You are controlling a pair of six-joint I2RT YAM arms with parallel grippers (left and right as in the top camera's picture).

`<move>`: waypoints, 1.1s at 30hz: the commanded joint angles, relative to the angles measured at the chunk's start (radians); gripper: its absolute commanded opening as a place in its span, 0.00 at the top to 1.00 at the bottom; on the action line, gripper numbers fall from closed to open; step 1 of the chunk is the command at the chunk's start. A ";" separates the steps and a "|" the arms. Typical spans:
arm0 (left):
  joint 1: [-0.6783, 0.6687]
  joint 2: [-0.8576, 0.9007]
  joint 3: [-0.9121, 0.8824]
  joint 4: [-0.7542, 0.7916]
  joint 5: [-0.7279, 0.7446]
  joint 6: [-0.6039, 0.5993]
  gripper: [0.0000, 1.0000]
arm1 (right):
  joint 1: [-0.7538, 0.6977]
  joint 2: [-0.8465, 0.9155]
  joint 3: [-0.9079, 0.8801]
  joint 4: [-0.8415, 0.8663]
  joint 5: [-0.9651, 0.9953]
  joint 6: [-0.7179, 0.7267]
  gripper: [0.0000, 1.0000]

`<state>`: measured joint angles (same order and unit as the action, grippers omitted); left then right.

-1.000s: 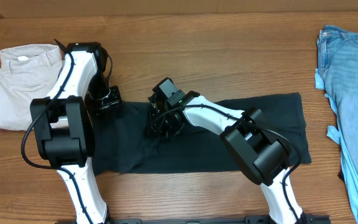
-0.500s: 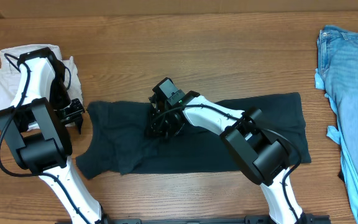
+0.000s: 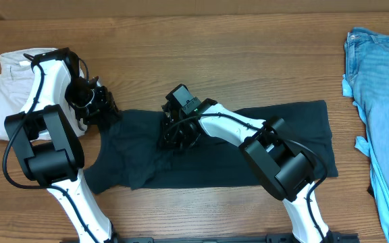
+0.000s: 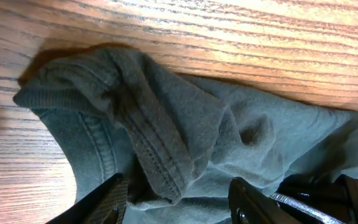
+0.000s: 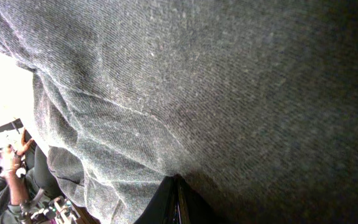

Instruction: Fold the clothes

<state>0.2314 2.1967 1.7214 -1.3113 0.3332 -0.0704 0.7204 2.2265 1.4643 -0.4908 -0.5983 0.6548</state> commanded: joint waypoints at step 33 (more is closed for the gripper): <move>-0.100 -0.007 0.304 -0.228 0.051 0.123 0.53 | -0.611 -0.444 0.057 -0.510 0.022 -0.375 0.39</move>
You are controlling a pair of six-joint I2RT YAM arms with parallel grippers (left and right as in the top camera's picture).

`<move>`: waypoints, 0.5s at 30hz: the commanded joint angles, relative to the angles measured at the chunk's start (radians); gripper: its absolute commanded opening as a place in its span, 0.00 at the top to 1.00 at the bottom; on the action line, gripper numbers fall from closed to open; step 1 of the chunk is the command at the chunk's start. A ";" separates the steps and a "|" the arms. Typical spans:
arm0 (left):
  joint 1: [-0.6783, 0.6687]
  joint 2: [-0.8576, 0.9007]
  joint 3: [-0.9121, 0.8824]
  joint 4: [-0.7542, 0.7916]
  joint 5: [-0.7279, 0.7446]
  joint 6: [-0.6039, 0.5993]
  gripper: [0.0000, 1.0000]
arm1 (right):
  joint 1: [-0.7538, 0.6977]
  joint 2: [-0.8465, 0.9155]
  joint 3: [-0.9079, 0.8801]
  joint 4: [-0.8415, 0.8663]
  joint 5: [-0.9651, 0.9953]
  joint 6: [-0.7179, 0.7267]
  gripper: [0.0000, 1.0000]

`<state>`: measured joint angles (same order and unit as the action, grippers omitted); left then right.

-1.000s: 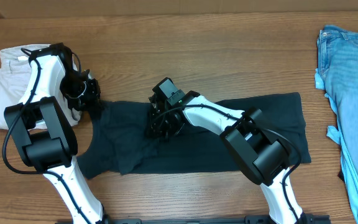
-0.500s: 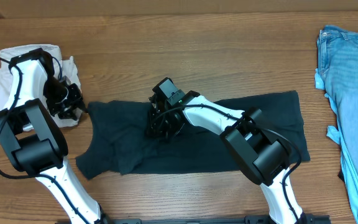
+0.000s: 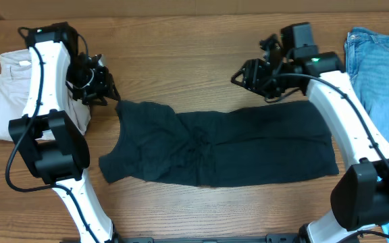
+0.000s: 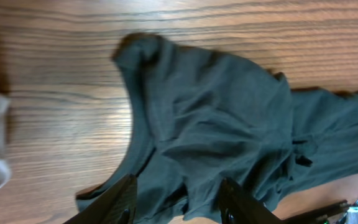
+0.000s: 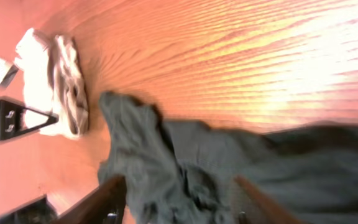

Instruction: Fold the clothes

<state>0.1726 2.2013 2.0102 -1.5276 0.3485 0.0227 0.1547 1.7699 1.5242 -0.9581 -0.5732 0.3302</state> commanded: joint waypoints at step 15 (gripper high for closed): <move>-0.290 -0.012 -0.552 0.366 -0.397 -0.440 0.96 | -0.324 0.013 -0.003 -0.223 0.214 -0.051 0.70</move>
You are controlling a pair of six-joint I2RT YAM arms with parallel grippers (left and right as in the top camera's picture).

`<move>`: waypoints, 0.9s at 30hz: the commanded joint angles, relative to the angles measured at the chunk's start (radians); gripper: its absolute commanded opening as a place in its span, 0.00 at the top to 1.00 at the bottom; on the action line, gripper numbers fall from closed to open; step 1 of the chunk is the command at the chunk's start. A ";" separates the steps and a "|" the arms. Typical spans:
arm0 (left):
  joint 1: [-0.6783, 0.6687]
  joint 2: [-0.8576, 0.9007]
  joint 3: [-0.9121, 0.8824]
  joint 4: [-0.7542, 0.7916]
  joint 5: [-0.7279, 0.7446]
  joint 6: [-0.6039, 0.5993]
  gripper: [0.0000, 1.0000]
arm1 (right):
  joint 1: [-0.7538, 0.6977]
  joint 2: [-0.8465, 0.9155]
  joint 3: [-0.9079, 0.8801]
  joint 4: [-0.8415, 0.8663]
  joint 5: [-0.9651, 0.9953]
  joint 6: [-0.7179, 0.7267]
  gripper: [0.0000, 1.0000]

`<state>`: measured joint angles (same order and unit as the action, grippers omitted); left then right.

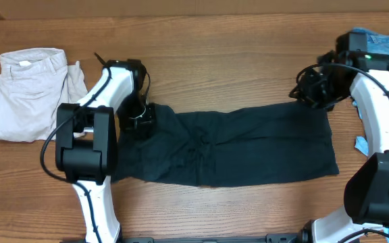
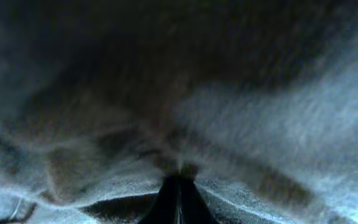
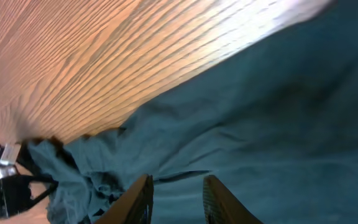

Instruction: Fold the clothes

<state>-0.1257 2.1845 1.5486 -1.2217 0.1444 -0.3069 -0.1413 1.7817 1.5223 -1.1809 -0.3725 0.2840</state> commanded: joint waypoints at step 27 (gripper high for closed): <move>0.251 0.005 -0.138 0.149 -0.358 0.024 0.78 | -0.048 0.032 -0.373 0.481 0.327 0.150 0.67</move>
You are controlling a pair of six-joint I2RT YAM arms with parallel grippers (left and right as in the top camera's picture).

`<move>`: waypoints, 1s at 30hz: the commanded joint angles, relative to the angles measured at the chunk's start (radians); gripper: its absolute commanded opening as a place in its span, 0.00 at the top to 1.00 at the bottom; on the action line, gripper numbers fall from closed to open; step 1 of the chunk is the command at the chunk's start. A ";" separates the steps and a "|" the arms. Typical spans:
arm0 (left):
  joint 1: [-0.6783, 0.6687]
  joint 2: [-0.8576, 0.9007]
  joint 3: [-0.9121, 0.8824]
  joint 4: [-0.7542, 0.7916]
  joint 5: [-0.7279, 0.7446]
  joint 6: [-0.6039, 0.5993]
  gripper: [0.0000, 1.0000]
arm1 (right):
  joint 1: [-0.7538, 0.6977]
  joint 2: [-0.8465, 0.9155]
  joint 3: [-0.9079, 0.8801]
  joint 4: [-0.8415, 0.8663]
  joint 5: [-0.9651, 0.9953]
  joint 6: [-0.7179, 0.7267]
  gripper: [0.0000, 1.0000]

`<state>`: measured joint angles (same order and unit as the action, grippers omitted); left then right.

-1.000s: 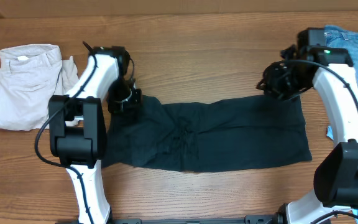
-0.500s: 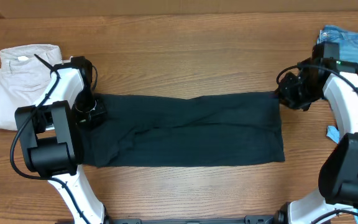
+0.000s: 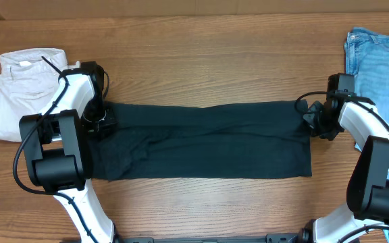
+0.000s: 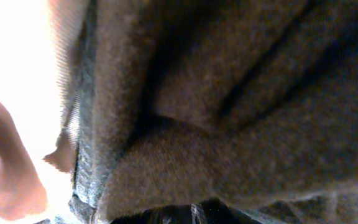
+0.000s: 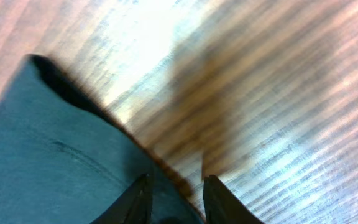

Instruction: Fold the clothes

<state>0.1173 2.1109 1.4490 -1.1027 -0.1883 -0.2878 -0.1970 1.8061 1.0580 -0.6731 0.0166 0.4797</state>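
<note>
A dark garment (image 3: 201,138) lies stretched out flat as a long band across the middle of the table. At its left end my left gripper (image 3: 101,120) is pressed into the cloth. The left wrist view is filled with bunched dark fabric (image 4: 229,93), and the gripper (image 4: 191,214) looks shut on it. My right gripper (image 3: 308,120) sits at the garment's upper right corner. In the right wrist view that gripper (image 5: 176,199) is open, its fingers (image 5: 143,193) astride the edge of the cloth (image 5: 48,143).
Folded pale trousers (image 3: 19,88) lie at the far left, just beyond the left arm. Blue jeans (image 3: 380,61) lie along the right edge, close behind the right arm. Bare wooden table (image 3: 201,61) runs along the back.
The garment has been drawn out to the left: its left end went from near the middle-left to beside the pale trousers, with my left gripper on it. Its wrinkles are gone. My right gripper has dropped onto the right corner.
Both grippers were first down on the crumpled dark garment, the right one at its middle. Then both were lifted clear and open, the right near the back right. Then the left was shut on the cloth's left part. Now the garment lies flat.
</note>
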 commanded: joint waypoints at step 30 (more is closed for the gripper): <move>0.006 -0.488 1.003 -0.570 0.372 0.169 0.00 | -0.118 0.059 -0.140 -0.091 -0.595 -0.501 0.39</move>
<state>0.1196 1.6184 2.4432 -1.6730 0.1722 -0.1268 -0.3458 1.8198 0.9791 -0.7681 -0.6178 -0.0231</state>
